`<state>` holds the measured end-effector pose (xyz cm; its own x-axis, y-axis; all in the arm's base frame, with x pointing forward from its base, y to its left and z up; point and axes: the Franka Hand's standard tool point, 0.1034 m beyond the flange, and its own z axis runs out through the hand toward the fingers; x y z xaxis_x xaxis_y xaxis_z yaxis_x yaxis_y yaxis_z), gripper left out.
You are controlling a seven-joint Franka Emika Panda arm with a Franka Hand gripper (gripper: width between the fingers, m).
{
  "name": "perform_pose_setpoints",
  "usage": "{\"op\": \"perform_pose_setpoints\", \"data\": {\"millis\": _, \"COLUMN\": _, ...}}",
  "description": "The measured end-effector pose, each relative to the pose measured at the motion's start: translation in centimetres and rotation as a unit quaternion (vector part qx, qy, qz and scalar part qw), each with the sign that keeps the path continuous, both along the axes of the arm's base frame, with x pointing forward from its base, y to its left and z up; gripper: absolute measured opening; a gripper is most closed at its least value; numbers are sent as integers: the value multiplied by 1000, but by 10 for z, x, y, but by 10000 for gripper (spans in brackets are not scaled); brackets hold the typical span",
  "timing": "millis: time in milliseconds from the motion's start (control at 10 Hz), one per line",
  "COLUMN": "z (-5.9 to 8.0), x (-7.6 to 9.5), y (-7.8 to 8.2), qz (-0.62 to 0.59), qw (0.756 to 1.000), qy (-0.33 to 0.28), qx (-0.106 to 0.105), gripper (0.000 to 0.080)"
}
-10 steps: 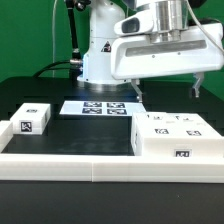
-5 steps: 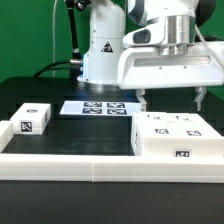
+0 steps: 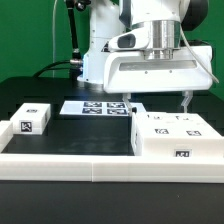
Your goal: Assemble cabinet
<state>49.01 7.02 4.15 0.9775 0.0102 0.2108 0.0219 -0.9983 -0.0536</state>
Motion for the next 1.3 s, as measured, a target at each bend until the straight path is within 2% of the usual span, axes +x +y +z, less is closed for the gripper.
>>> {"op": "perform_pose_setpoints", "data": {"millis": 100, "z": -1, "x": 0, "y": 0, "qz": 1, "qw": 1000, "qy": 0, "qx": 0, "gripper": 797}}
{"op": "perform_pose_setpoints", "data": {"millis": 400, "z": -29, "x": -6, "y": 1, "qz": -9, "qw": 1000, "qy": 11, "qx": 0, "gripper": 797}}
{"op": "perform_pose_setpoints", "data": {"millis": 500, "z": -33, "x": -5, "y": 0, "qz": -8, "qw": 1000, "qy": 10, "qx": 0, "gripper": 797}}
{"op": "perform_pose_setpoints", "data": {"millis": 1000, "z": -33, "x": -5, "y": 1, "qz": -4, "qw": 1000, "qy": 10, "qx": -1, "gripper": 797}}
{"op": "perform_pose_setpoints", "data": {"millis": 1300, "z": -33, "x": 5, "y": 13, "qz": -12, "qw": 1000, "qy": 7, "qx": 1, "gripper": 797}}
